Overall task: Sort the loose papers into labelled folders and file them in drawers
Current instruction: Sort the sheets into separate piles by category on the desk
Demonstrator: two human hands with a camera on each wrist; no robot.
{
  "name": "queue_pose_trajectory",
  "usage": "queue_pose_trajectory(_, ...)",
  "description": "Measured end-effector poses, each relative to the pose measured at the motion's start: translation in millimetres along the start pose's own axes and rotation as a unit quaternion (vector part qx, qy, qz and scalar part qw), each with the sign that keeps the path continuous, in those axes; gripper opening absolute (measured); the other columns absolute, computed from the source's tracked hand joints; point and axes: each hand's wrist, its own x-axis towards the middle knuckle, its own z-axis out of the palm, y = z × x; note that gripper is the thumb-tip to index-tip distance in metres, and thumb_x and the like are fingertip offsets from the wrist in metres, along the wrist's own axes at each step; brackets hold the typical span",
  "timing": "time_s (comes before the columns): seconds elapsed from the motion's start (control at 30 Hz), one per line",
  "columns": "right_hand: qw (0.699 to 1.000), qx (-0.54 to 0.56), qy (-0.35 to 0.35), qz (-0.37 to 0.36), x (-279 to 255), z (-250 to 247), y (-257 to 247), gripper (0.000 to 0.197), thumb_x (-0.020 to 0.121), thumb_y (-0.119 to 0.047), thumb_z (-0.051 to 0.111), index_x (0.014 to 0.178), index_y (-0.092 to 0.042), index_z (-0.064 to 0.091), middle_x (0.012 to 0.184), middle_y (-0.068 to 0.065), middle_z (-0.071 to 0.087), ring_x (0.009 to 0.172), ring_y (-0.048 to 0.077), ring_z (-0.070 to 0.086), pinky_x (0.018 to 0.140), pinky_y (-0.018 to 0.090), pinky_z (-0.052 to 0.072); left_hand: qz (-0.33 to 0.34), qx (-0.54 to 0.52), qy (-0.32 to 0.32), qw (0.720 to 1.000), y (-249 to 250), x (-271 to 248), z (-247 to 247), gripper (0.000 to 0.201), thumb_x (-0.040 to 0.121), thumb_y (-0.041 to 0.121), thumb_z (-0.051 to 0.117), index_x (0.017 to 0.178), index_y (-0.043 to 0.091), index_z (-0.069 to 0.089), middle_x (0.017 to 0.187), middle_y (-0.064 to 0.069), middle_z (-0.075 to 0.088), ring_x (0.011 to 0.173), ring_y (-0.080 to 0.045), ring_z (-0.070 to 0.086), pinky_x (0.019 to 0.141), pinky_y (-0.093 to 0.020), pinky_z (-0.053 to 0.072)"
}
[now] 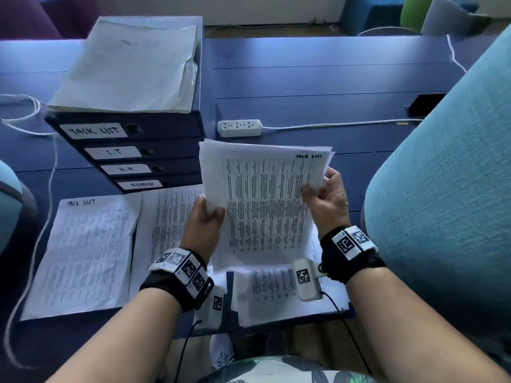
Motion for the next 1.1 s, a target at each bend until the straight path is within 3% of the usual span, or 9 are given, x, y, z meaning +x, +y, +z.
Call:
queue_pose_trajectory(0.1,0.996,-0.082,0.02,-0.012,-2,12,-13,0.023,0.084,-0.009,0.064,0.103,-0.009,0.053,0.102,0.017,0.064,0.09,0.025,0.063,0.08,0.046,0.056,0.039,-0.084,0.02,0.996,24,-2,-6,0.034,0.096,0.01,0.055,0.089,0.043,0.058,0.105,-0.005,0.067,0.104,-0.027,0.063,0.097,-0.052,0.05)
queue_pose_trajectory(0.23,0.984,-0.141,0.068,-0.086,-4,23,-24,0.025,0.082,-0.002,0.065,0.102,0.001,0.05,0.095,0.01,0.064,0.08,0.02,0.063,0.063,0.025,0.053,0.061,-0.125,-0.018,0.99,38,-8,-13,0.046,0.089,-0.004,0.057,0.103,0.039,0.055,0.109,-0.003,0.065,0.104,-0.023,0.063,0.087,-0.043,0.055)
queue_pose_trajectory(0.33,0.983,-0.177,0.029,-0.04,-17,24,-7,0.023,0.083,0.005,0.058,0.101,-0.003,0.047,0.09,0.003,0.059,0.075,0.007,0.059,0.058,0.019,0.048,-0.015,-0.055,-0.014,0.998,18,-7,-18,0.055,0.086,-0.01,0.051,0.105,0.041,0.052,0.109,0.002,0.065,0.105,-0.019,0.062,0.085,-0.039,0.053)
queue_pose_trajectory(0.47,0.964,-0.263,-0.02,0.045,-36,25,27,0.02,0.089,0.001,0.049,0.103,-0.013,0.047,0.091,0.002,0.058,0.084,0.023,0.062,0.061,0.022,0.049,-0.018,0.112,-0.043,0.993,-7,-8,-23,0.036,0.089,-0.005,0.042,0.112,0.022,0.044,0.106,-0.01,0.062,0.098,-0.029,0.061,0.083,-0.048,0.055)
queue_pose_trajectory(0.6,0.957,-0.291,0.009,-0.002,-32,42,20,0.019,0.089,0.004,0.048,0.105,-0.005,0.053,0.082,-0.015,0.045,0.073,0.009,0.052,0.071,0.037,0.051,0.009,0.147,0.032,0.989,-6,-2,-37,0.025,0.091,-0.003,0.04,0.107,0.017,0.044,0.102,-0.007,0.058,0.097,-0.027,0.058,0.084,-0.041,0.05)
queue_pose_trajectory(0.7,0.959,-0.278,-0.044,-0.022,-35,66,18,0.023,0.09,-0.001,0.051,0.105,-0.019,0.052,0.083,-0.005,0.059,0.071,0.015,0.058,0.064,0.037,0.054,0.004,0.164,0.102,0.981,-5,3,-64,0.037,0.092,0.0,0.039,0.122,0.021,0.042,0.098,-0.004,0.057,0.089,-0.028,0.058,0.081,-0.04,0.051)
queue_pose_trajectory(0.87,0.969,-0.198,-0.148,-0.009,-67,124,17,0.066,0.088,0.005,0.054,0.142,-0.025,0.031,0.088,-0.005,0.06,0.066,0.006,0.058,0.056,0.011,0.048,0.013,0.195,0.178,0.964,-21,-4,-128,0.06,0.088,-0.014,0.034,0.133,0.025,0.04,0.093,-0.003,0.053,0.066,-0.022,0.054,0.05,-0.022,0.041)
queue_pose_trajectory(1.0,0.955,-0.209,-0.207,0.027,-92,178,26,0.058,0.089,0.003,0.056,0.129,-0.034,0.034,0.094,0.003,0.053,0.062,0.007,0.051,0.054,0.013,0.049,-0.03,0.307,0.196,0.931,-45,-8,-185,0.051,0.08,-0.015,0.041,0.112,0.016,0.065,0.108,-0.009,0.056,0.096,-0.027,0.058,0.077,-0.025,0.044)
queue_pose_trajectory(1.1,0.927,-0.283,-0.246,-0.015,-107,214,37,0.017,0.091,-0.006,0.057,0.107,-0.013,0.061,0.101,-0.002,0.056,0.086,0.013,0.06,0.083,0.03,0.054,-0.07,0.341,0.213,0.913,-57,-14,-219,0.049,0.08,-0.015,0.043,0.115,0.012,0.065,0.118,-0.009,0.053,0.1,-0.021,0.053,0.089,-0.026,0.04)
